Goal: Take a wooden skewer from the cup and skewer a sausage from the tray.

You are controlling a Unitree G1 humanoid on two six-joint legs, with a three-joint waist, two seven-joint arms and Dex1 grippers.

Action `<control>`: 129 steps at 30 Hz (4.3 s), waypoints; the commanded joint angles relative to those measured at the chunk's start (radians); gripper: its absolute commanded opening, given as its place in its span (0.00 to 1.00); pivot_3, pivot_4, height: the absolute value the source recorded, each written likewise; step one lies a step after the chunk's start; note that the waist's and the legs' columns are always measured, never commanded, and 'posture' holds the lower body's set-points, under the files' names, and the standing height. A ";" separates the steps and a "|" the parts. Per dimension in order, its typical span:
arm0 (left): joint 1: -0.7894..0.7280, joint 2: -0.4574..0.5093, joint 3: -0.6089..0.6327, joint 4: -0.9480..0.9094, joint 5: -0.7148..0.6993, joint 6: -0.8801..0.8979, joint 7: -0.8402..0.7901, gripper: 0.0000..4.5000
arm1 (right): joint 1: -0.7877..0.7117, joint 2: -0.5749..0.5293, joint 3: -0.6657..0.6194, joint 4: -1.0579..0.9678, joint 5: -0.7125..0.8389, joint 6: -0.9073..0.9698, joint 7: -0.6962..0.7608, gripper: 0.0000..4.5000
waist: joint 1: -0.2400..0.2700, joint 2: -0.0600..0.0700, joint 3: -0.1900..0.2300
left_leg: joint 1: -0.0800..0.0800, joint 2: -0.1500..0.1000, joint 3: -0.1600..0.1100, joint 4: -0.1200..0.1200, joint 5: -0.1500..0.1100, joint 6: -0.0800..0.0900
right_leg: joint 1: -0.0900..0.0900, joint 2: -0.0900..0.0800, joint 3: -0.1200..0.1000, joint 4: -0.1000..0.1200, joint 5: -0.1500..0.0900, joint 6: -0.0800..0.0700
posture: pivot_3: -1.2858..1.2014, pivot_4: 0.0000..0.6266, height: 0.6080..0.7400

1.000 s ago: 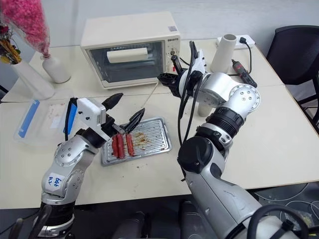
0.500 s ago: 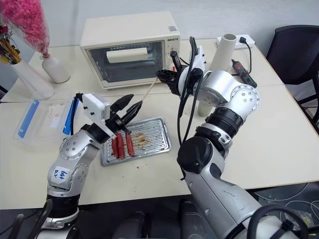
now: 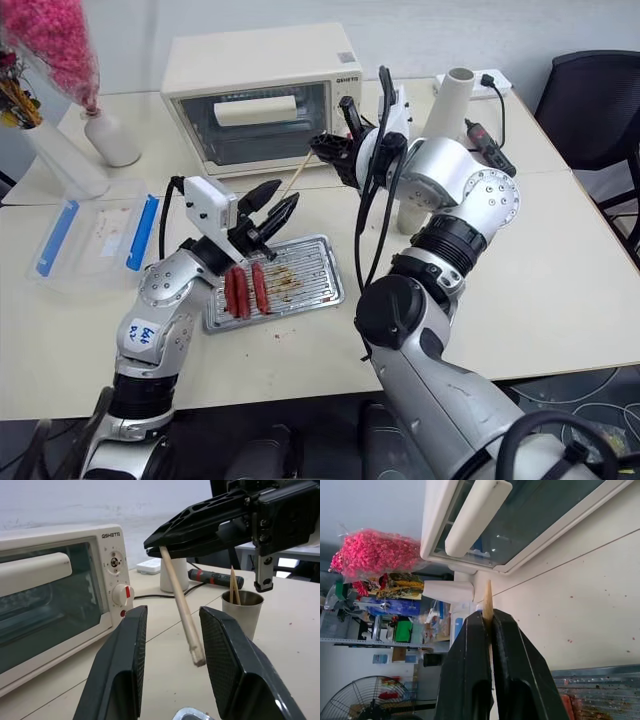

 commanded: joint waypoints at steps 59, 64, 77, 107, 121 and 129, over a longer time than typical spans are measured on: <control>0.663 0.446 0.825 -0.537 -0.524 0.397 -0.133 0.00 | 0.552 -0.615 1.649 -0.444 -0.511 -0.750 1.243 0.65 | 0.005 -0.002 -0.001 | 0.001 0.001 -0.002 0.000 -0.003 0.001 | 0.002 -0.004 -0.003 -0.010 -0.001 -0.001 | 0.52 0.24 1.00; 0.696 0.457 0.849 -0.561 -0.551 0.408 -0.111 0.00 | 0.577 -0.520 1.694 -0.386 -0.615 -0.752 1.214 0.65 | 0.005 -0.003 -0.001 | 0.002 0.002 -0.003 0.000 -0.002 -0.002 | 0.001 -0.004 -0.001 -0.009 0.000 -0.005 | 0.52 0.24 1.00; 0.707 0.479 0.844 -0.554 -0.552 0.389 -0.084 0.00 | 0.577 -0.346 1.694 -0.261 -0.786 -0.793 1.181 0.65 | 0.003 -0.003 -0.001 | 0.002 0.003 -0.004 0.000 -0.001 -0.003 | 0.001 -0.001 -0.007 -0.008 0.001 -0.008 | 0.52 0.24 1.00; 0.702 0.480 0.802 -0.517 -0.498 0.326 -0.110 0.00 | 0.647 -0.360 1.823 -0.292 -1.067 -0.881 1.290 0.65 | 0.002 -0.006 -0.003 | 0.003 0.002 -0.004 0.000 -0.001 -0.004 | 0.001 0.000 -0.008 -0.006 0.001 -0.008 | 0.52 0.24 1.00; 0.659 0.489 0.764 -0.490 -0.474 0.310 -0.110 0.00 | 0.622 -0.368 1.781 -0.194 -1.084 -0.977 1.337 0.46 | 0.003 -0.008 -0.004 | 0.004 0.002 -0.005 0.000 0.000 -0.005 | 0.002 0.000 -0.008 -0.005 0.000 -0.008 | 0.52 0.24 1.00; 0.637 0.482 0.740 -0.483 -0.457 0.303 -0.109 0.00 | 0.604 -0.350 1.710 -0.157 -1.040 -0.920 1.379 0.32 | 0.003 -0.009 -0.005 | 0.004 0.002 -0.005 0.000 0.000 -0.006 | 0.002 0.000 -0.008 -0.004 0.000 -0.009 | 0.52 0.24 1.00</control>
